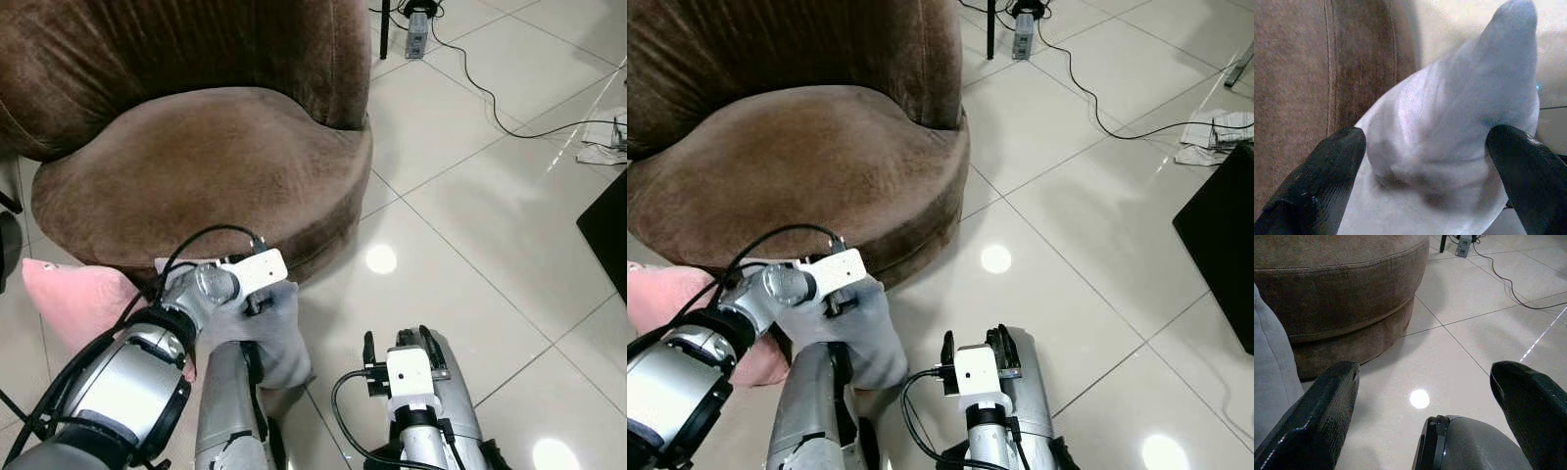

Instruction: Move the pillow to the sofa from floor

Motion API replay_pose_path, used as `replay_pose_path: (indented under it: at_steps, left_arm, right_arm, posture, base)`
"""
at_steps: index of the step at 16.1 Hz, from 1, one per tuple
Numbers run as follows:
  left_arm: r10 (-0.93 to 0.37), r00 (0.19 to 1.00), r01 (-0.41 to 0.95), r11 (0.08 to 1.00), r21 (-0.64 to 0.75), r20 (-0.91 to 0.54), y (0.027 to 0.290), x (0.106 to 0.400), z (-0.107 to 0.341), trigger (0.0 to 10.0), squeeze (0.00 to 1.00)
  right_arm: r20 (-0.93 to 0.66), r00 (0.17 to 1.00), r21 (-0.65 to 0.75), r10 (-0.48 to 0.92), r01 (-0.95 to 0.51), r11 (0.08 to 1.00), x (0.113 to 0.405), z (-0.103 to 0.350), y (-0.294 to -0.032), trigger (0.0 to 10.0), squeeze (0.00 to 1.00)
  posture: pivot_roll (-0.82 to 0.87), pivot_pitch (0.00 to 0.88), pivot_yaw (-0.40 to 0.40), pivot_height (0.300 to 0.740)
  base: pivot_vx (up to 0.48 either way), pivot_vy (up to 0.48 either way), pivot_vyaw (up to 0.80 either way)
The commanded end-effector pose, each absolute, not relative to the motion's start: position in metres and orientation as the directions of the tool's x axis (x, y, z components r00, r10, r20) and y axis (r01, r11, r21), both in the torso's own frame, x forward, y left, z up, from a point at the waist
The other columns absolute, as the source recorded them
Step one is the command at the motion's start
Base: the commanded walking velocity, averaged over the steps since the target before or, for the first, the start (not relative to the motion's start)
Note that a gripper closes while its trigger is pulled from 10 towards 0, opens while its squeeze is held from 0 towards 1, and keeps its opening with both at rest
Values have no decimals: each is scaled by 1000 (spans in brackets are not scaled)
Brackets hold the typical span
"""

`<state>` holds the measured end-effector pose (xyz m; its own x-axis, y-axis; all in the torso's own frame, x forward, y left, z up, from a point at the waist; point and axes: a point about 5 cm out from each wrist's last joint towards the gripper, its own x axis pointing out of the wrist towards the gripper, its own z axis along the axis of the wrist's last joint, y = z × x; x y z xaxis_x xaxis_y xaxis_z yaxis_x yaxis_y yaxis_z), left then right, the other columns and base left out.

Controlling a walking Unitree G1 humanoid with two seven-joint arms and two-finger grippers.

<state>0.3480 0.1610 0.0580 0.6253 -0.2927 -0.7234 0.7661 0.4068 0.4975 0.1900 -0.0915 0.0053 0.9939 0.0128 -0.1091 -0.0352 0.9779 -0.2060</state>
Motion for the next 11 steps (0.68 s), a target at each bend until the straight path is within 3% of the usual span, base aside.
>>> replay_pose_path:
  at_steps: [1,11]
  left_arm:
    - [-259,611,768,423,481,-748,167,340,46,10000,0]
    - [-230,698,698,429,573,-679,157,340,43,10000,0]
  right_arm:
    - [-130,991,-162,22,-44,986,185,5,-77,10000,0]
    - [-126,992,-170,28,-49,984,190,5,-79,10000,0]
  posture:
    - [-27,200,112,515]
    - [-43,184,108,515]
  base:
    - [0,0,0]
    - [0,0,0]
